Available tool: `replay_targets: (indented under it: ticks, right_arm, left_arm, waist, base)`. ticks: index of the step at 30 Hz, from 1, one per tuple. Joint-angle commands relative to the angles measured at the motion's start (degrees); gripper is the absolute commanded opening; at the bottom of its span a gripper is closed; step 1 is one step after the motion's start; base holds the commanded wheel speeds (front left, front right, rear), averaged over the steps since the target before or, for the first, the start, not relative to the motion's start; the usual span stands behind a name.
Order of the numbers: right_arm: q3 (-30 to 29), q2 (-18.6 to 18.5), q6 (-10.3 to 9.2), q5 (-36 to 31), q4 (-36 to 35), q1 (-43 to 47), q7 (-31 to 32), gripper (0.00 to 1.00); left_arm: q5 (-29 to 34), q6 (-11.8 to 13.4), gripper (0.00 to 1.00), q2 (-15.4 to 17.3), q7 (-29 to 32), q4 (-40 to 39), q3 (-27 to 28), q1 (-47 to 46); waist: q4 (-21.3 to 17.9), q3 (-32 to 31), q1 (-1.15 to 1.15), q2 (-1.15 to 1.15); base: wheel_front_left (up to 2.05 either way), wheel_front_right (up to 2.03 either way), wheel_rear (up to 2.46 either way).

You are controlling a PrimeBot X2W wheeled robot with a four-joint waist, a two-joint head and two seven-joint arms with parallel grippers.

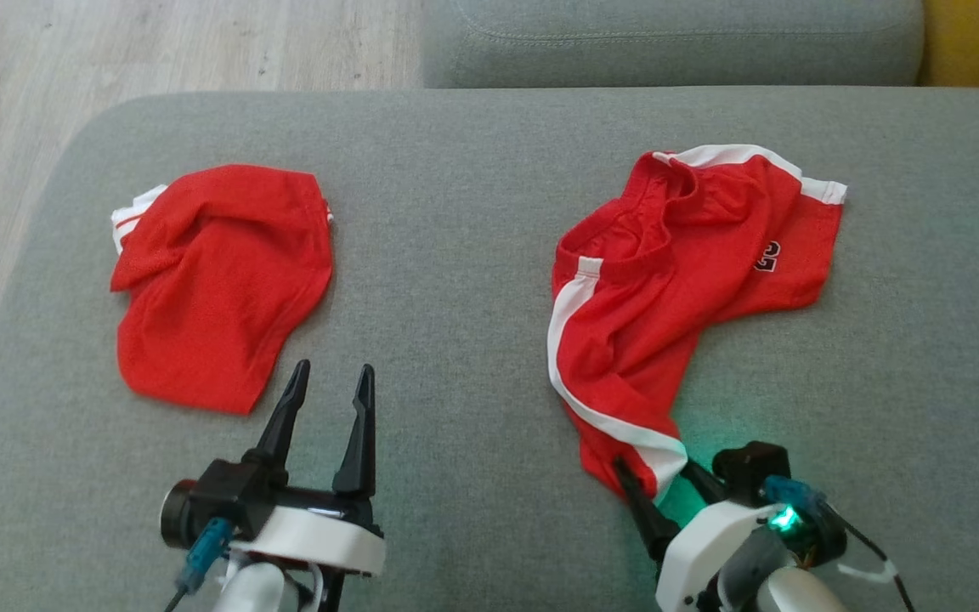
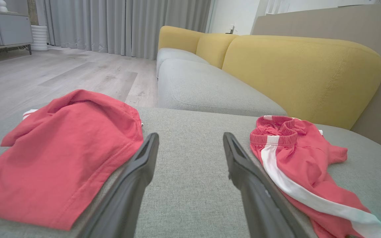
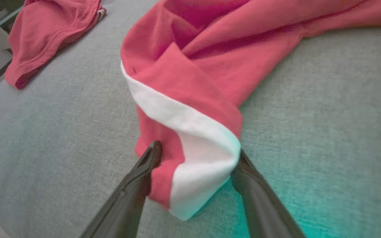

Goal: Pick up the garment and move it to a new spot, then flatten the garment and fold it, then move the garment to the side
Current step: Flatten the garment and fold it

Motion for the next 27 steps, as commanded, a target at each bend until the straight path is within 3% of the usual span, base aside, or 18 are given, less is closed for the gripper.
replay_targets:
  ticks: [1,5,9,12,14,20,23,27]
  right_arm:
    - [1.84,-0.13,-0.04,0.24,-1.37,-1.98,0.32,0.0]
    - [0.18,-0.46,-0.04,-2.18,-1.3,-3.34,-0.62,0.0]
    - [-4.35,-3.38,-0.04,-6.61,-2.46,-5.89,-0.81,0.0]
    - [-8.88,-7.75,-0.04,-10.76,-4.22,-9.17,-0.09,0.0]
    - [-12.58,-13.16,-0.04,-15.57,-6.31,-12.94,0.56,0.0]
    - [-15.76,-21.87,-0.04,-25.89,-8.22,-17.3,0.87,0.0]
    - [-17.57,-22.17,-0.04,-30.09,-8.55,-15.55,1.35,0.0]
    - [-22.41,-17.72,-0.04,-32.43,-9.38,-10.05,1.88,0.0]
  left_arm:
    - [-0.23,-0.03,1.0,-0.05,-0.3,-1.71,1.77,-3.06]
    - [-0.5,0.2,1.0,-0.05,-0.3,-1.79,1.79,-3.07]
    - [-0.63,0.46,1.0,-0.05,-0.3,-1.81,2.03,-2.79]
    - [-0.69,0.51,1.0,-0.05,-0.3,-1.92,1.99,-2.73]
    - [-0.75,0.59,1.0,-0.05,-0.3,-2.0,1.88,-2.64]
    - [-0.94,0.8,1.0,-0.05,-0.3,-2.14,1.4,-2.34]
    - [-1.11,0.87,1.0,-0.05,-0.3,-2.33,1.23,-1.94]
    - [-1.32,1.01,1.0,-0.05,-0.3,-2.58,1.31,-1.5]
  waist:
    - [0.13,0.06,0.0,0.0]
    - [0.0,-0.14,0.0,0.0]
    - [-0.68,-0.83,0.0,0.0]
    - [-1.22,-1.46,0.0,0.0]
    - [-1.55,-2.07,0.0,0.0]
    - [-1.57,-2.69,0.0,0.0]
    - [-1.49,-2.83,0.0,0.0]
    - [-1.79,-2.54,0.0,0.0]
  base:
    - [0.0,0.0,0.0]
    - [0.0,0.0,0.0]
    - [0.0,0.0,0.0]
    - [0.0,0.0,0.0]
    - [0.0,0.0,0.0]
    - [0.0,0.0,0.0]
    - [0.0,0.0,0.0]
    - [0.0,0.0,0.0]
